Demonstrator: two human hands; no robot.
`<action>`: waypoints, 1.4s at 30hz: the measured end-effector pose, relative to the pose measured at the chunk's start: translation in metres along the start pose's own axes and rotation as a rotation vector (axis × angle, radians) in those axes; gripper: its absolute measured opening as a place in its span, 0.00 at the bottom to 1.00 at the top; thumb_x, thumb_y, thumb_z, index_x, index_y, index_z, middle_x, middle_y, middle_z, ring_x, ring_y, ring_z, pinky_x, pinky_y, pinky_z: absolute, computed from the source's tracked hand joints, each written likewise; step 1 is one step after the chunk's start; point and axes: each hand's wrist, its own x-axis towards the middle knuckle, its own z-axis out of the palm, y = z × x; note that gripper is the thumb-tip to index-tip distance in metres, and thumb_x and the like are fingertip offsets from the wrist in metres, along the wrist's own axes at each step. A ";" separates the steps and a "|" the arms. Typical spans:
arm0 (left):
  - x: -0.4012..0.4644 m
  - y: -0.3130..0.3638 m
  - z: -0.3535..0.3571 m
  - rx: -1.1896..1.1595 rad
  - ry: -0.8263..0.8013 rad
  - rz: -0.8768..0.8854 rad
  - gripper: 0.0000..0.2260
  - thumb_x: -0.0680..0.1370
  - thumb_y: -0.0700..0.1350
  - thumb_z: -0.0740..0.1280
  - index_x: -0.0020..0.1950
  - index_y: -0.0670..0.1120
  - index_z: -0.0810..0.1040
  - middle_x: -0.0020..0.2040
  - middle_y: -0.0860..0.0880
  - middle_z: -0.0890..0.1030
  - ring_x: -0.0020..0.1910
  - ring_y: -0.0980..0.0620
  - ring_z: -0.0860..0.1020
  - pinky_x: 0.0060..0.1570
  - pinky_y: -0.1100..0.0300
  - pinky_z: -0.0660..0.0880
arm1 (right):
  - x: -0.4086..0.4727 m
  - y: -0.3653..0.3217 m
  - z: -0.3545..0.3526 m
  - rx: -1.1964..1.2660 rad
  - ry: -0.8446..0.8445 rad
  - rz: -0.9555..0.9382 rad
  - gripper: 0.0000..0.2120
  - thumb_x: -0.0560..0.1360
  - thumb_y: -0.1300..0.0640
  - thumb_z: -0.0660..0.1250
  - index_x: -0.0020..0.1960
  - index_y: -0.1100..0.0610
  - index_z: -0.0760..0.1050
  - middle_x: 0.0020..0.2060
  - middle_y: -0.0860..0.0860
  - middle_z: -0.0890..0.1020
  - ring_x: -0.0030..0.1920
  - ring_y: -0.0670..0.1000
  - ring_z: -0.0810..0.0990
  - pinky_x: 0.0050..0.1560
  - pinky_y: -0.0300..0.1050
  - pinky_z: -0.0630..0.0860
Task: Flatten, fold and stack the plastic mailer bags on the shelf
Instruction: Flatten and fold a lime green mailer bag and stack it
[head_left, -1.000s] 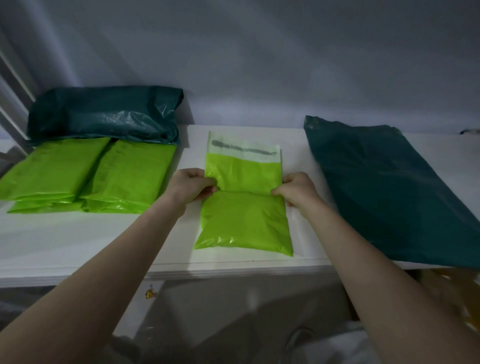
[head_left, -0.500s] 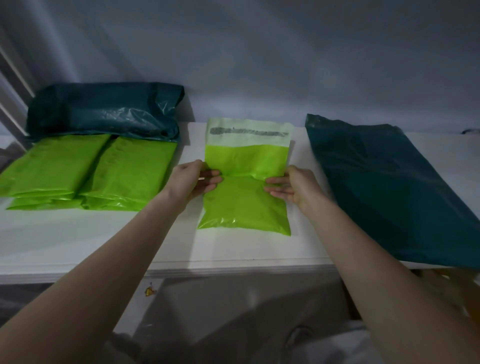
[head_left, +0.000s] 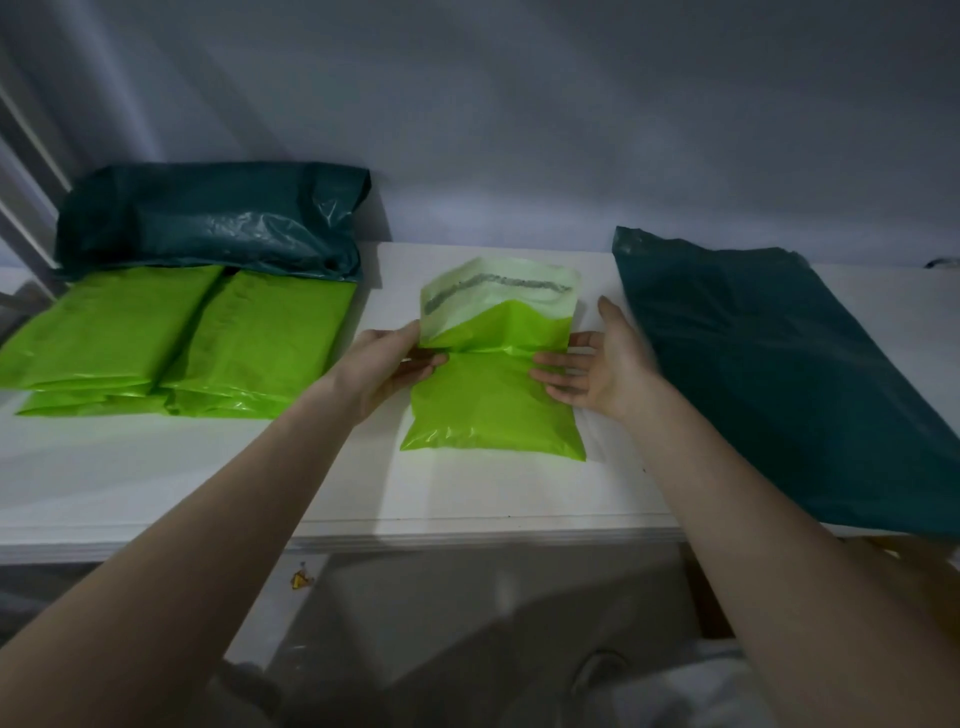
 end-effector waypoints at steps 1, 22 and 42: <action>0.000 0.000 0.000 0.005 -0.014 0.006 0.12 0.78 0.43 0.64 0.56 0.37 0.77 0.40 0.45 0.81 0.38 0.56 0.80 0.44 0.68 0.78 | 0.000 0.000 0.000 -0.005 -0.007 -0.005 0.26 0.77 0.35 0.51 0.49 0.58 0.71 0.42 0.59 0.81 0.42 0.58 0.80 0.46 0.48 0.73; -0.014 0.005 0.002 -0.111 -0.018 0.003 0.17 0.77 0.32 0.61 0.65 0.39 0.72 0.49 0.45 0.79 0.44 0.53 0.78 0.39 0.67 0.79 | -0.003 0.002 -0.004 -0.152 -0.051 -0.121 0.12 0.72 0.68 0.65 0.32 0.58 0.71 0.34 0.54 0.76 0.38 0.50 0.76 0.46 0.44 0.76; -0.029 -0.005 -0.002 0.491 -0.002 0.241 0.11 0.77 0.39 0.65 0.59 0.40 0.79 0.55 0.46 0.80 0.46 0.57 0.78 0.44 0.78 0.72 | -0.019 0.019 -0.003 -0.604 0.101 -0.423 0.07 0.71 0.66 0.68 0.46 0.56 0.76 0.38 0.50 0.76 0.37 0.45 0.73 0.35 0.35 0.67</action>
